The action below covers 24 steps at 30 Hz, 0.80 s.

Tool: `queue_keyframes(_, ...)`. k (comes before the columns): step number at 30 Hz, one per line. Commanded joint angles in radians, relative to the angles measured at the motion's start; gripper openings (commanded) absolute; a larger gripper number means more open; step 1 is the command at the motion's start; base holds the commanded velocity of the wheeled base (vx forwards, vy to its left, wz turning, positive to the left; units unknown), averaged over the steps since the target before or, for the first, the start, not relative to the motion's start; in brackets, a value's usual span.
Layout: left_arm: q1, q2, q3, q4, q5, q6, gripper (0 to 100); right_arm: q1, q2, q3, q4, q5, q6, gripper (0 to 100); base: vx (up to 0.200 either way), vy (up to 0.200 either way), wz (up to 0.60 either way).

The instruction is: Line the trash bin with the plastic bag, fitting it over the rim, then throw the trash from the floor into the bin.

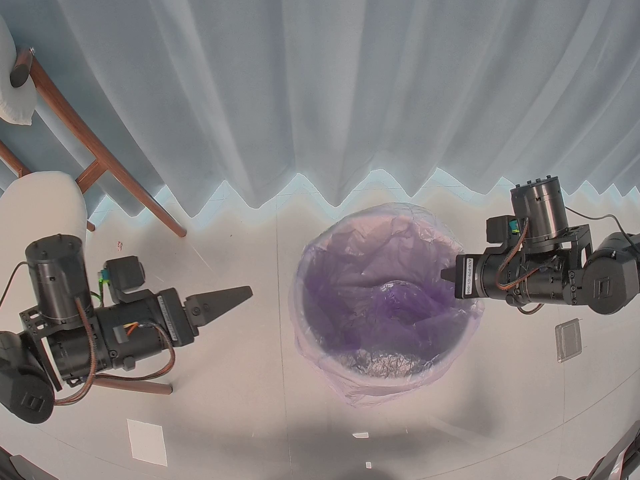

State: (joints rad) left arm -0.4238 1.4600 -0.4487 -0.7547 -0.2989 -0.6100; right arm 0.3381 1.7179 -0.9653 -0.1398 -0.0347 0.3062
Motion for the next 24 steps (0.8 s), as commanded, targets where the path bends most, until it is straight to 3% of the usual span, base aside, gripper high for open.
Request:
queue_keyframes(1,-0.067,0.140,-0.079,0.052,0.049,0.039,100,0.038,0.020,0.007,-0.015,-0.036,-0.076,0,0.000,0.000,0.00)
queue_keyframes(8,-0.148,0.229,-0.186,0.181,0.139,0.041,100,0.071,0.023,0.039,-0.084,-0.103,-0.180,0,0.000,0.000,0.00)
queue_keyframes(13,-0.199,0.283,-0.257,0.250,0.196,0.041,100,0.099,0.023,0.054,-0.095,-0.119,-0.182,0,0.000,0.000,0.00)
queue_keyframes(24,-0.225,0.379,-0.344,0.339,0.284,0.085,100,0.127,0.009,0.076,-0.096,-0.143,-0.183,0,0.000,0.000,0.00)
